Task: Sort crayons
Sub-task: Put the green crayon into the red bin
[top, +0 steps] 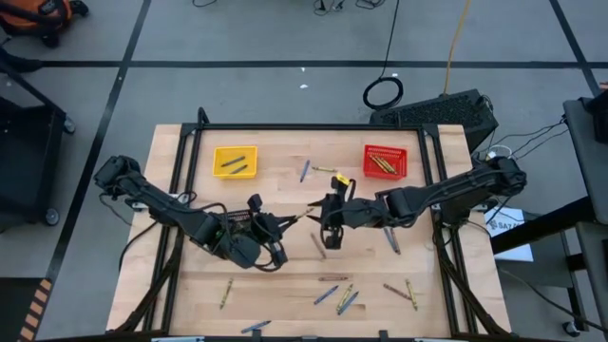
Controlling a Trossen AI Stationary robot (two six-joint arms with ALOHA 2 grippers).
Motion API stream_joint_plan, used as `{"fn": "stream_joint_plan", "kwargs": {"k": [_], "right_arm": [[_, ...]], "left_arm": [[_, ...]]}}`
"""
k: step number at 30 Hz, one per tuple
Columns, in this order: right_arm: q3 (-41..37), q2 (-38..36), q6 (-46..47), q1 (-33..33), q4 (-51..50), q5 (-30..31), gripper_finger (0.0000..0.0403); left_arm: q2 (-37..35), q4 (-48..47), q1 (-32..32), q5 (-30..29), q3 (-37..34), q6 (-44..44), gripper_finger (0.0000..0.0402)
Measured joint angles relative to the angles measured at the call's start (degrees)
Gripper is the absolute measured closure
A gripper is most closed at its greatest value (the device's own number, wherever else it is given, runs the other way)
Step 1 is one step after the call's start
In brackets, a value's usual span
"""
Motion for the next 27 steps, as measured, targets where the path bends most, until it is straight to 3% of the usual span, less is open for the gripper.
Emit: {"fn": "stream_joint_plan", "kwargs": {"k": [11, 15, 27], "right_arm": [[0.0, -1.2, -1.9, 0.0, 3.9, -0.5, 0.0287], [0.0, -1.2, -1.6, -0.2, 5.1, -4.7, 0.0287], [0.0, -1.2, -1.9, -0.3, 8.2, -5.2, 0.0287]], "left_arm": [[0.0, 0.5, -0.3, -1.1, 0.0, 0.0, 0.0400], [0.0, 0.6, -0.2, -1.1, 0.0, 0.0, 0.0400], [0.0, 4.8, 1.1, 2.0, 0.0, 4.3, 0.0400]]}}
